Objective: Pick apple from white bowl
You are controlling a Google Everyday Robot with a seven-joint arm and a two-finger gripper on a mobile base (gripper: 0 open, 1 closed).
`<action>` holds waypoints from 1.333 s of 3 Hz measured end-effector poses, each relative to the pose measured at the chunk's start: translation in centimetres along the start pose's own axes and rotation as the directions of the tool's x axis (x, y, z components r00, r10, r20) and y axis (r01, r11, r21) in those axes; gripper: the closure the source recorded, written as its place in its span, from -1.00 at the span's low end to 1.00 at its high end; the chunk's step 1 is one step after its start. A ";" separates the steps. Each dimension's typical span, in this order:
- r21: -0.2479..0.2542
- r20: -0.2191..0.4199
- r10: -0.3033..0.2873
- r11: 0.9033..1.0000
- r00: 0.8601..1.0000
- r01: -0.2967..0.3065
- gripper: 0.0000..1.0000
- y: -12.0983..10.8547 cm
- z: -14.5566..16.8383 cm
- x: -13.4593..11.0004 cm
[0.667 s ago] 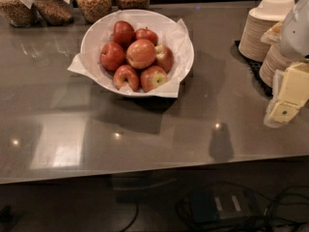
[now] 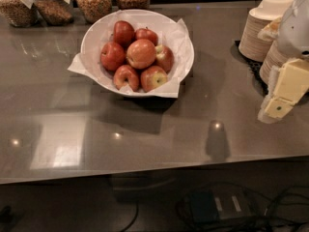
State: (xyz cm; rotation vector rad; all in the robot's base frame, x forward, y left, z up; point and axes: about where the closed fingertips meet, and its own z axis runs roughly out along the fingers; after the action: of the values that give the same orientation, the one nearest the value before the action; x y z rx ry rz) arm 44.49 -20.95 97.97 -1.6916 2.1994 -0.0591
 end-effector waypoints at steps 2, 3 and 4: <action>0.034 0.248 0.062 0.997 0.967 -0.072 -1.00 -3.1 0.4 -5.8; 0.018 0.348 0.125 0.990 0.929 -0.139 -1.00 -5.1 1.6 -9.4; -0.037 0.389 0.200 0.979 0.899 -0.202 -1.00 -6.4 3.3 -12.9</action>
Offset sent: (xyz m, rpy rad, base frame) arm 0.0730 0.0779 0.0325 0.4092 -0.1557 -0.0285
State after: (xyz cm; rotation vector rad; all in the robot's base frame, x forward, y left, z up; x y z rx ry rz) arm 54.22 -10.03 99.81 -1.3230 2.0468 0.3023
